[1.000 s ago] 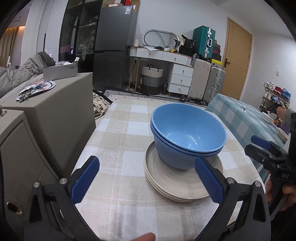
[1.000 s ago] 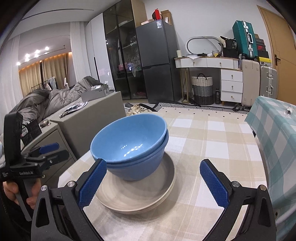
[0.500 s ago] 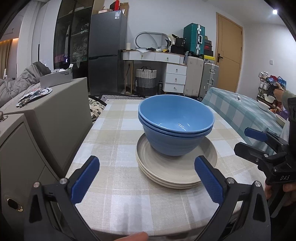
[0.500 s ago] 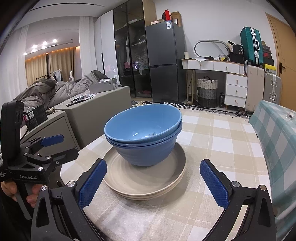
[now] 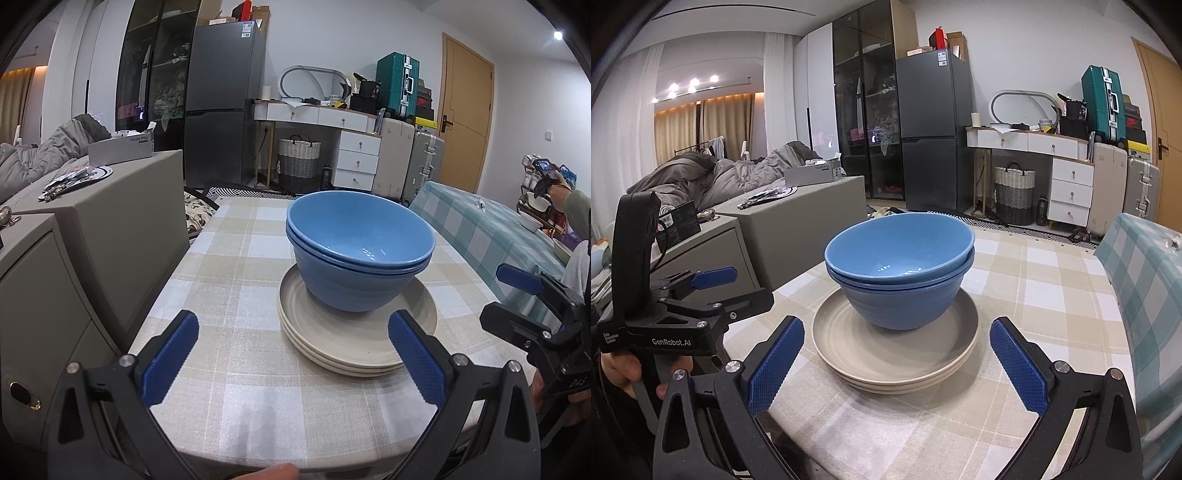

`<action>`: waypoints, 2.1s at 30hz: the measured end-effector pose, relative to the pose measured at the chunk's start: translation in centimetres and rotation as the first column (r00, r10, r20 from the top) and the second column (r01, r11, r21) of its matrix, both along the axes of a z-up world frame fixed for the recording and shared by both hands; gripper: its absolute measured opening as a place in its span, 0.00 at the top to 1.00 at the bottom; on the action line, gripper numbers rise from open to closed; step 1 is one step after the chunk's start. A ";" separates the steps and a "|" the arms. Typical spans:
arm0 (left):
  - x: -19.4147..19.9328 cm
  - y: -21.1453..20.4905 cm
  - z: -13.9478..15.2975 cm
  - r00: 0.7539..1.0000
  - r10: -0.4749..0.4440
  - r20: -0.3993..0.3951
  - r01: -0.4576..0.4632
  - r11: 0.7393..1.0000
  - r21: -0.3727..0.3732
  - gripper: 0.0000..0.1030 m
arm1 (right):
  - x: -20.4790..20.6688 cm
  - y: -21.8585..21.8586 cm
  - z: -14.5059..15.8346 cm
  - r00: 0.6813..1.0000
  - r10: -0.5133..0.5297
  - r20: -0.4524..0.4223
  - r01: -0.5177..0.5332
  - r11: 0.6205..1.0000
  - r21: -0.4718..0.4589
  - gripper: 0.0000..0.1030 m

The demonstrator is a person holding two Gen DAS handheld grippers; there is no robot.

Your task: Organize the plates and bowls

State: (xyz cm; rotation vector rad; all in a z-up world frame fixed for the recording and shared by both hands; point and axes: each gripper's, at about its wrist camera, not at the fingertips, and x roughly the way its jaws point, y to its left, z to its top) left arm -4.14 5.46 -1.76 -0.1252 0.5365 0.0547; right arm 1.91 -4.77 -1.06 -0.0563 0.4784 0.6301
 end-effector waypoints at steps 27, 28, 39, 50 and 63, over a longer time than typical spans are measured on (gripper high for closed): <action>0.2 0.1 -0.1 1.000 -0.002 -0.006 0.002 1.000 -0.003 0.00 | 0.6 -0.6 0.0 1.000 -0.016 0.001 0.016 0.999 0.028 0.01; 0.2 0.0 -0.1 1.000 -0.002 -0.007 0.002 1.000 -0.002 0.00 | 0.6 -0.6 0.0 1.000 -0.016 0.001 0.016 1.000 0.027 0.01; 0.2 0.1 -0.1 1.000 0.002 -0.006 -0.002 1.000 -0.004 0.00 | 0.6 -0.8 0.0 1.000 -0.022 0.002 0.022 0.999 0.032 0.01; 0.2 0.0 0.0 1.000 -0.004 -0.008 0.004 1.000 -0.008 0.00 | 0.5 -0.7 0.1 1.000 -0.016 0.001 0.016 0.999 0.038 0.01; 0.0 0.2 0.1 1.000 0.001 -0.007 -0.001 1.000 -0.012 0.00 | 0.5 -0.7 0.0 1.000 -0.014 0.002 0.014 0.999 0.037 0.01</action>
